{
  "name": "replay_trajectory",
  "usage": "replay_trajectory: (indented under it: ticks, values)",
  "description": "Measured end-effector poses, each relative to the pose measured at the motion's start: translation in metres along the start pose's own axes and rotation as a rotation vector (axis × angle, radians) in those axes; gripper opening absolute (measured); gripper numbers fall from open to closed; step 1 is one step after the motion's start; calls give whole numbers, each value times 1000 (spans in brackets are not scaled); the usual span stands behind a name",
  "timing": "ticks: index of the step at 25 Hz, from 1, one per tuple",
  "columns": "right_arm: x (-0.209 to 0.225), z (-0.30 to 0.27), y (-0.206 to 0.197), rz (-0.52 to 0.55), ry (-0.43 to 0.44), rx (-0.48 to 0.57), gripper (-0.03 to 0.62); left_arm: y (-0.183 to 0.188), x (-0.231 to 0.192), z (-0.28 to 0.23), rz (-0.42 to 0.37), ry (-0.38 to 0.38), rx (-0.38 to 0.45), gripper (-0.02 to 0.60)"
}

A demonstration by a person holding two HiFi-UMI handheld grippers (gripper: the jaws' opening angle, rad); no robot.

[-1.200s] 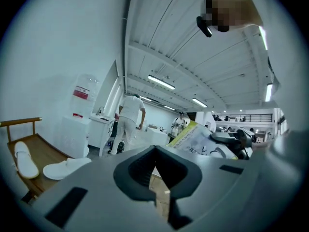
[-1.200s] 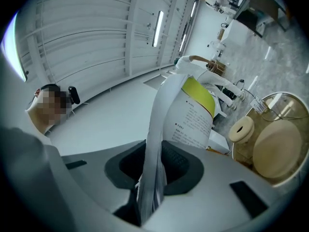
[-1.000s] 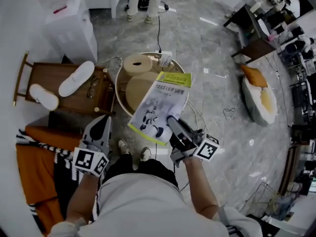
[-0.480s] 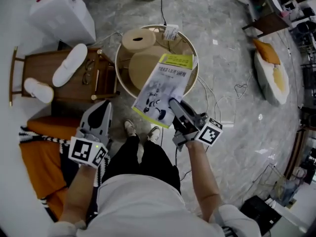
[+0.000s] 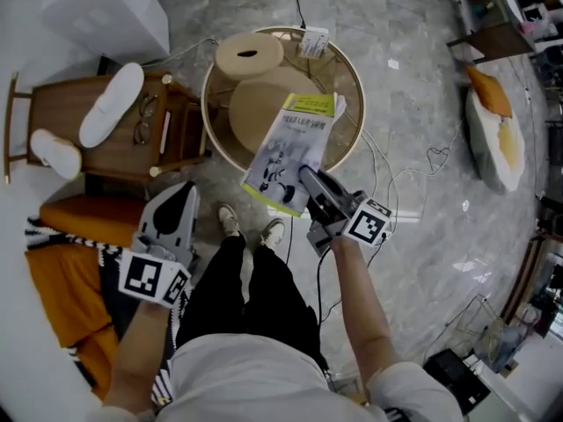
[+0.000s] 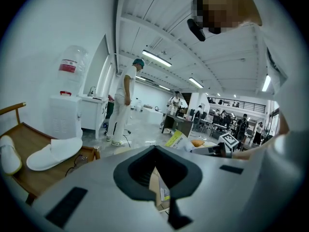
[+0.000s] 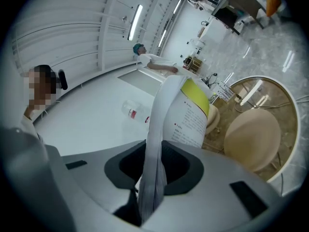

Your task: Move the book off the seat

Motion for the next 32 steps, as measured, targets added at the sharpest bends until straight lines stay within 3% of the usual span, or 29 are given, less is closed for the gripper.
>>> replay_trajectory:
  ticks: [16,32]
  values:
    - [127,-28,-11,-51,-51,-138,95,-54,-8,-58,36,17,-75,17]
    - [180,-63,-22,-63,-64,-291,95,-68,-9,-68,49,38,-97,17]
Point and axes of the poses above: the fingertips, and each gripper's own axes: z backward along the fingers, x to its right, y out of its top, the point moved 7 cm from there along z, backward along the fingers, and after that the axes turned 10 degrees about y, right-handed, at the moved point
